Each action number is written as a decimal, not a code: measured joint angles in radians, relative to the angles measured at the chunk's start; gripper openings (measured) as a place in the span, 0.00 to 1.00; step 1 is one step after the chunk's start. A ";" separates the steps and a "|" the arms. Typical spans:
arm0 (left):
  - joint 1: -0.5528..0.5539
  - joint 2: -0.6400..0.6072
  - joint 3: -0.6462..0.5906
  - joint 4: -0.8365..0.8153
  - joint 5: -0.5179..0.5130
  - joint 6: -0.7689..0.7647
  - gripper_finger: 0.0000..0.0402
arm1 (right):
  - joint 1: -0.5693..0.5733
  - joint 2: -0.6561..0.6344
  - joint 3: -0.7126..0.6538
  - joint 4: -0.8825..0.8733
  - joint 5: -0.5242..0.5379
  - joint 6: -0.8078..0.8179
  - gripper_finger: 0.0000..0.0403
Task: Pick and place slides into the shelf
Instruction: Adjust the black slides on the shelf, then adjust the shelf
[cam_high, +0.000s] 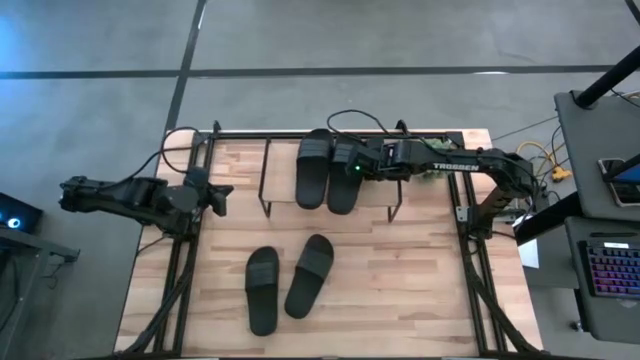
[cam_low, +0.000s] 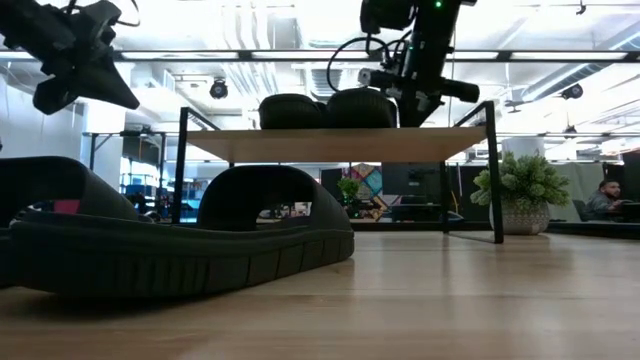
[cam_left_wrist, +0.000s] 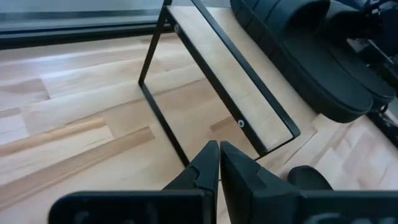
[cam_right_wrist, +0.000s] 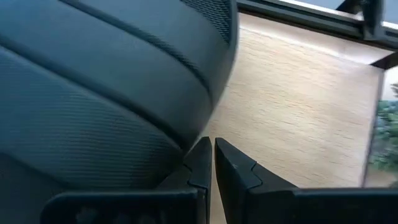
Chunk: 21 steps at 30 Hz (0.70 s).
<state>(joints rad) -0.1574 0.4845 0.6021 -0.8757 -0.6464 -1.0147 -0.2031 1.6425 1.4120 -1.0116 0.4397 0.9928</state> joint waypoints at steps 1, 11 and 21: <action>0.000 -0.004 -0.007 0.007 0.000 0.000 0.00 | 0.004 -0.005 0.000 -0.013 0.007 0.000 0.03; 0.000 -0.018 -0.163 0.256 0.011 0.009 0.00 | 0.116 -0.117 0.000 -0.123 0.152 0.080 0.03; 0.001 -0.014 -0.348 0.743 -0.030 0.068 0.00 | 0.214 -0.135 -0.002 -0.135 0.168 0.138 0.03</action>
<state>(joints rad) -0.1560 0.4702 0.2545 -0.1322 -0.6761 -0.9465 0.0107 1.5078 1.4098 -1.1463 0.6078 1.1305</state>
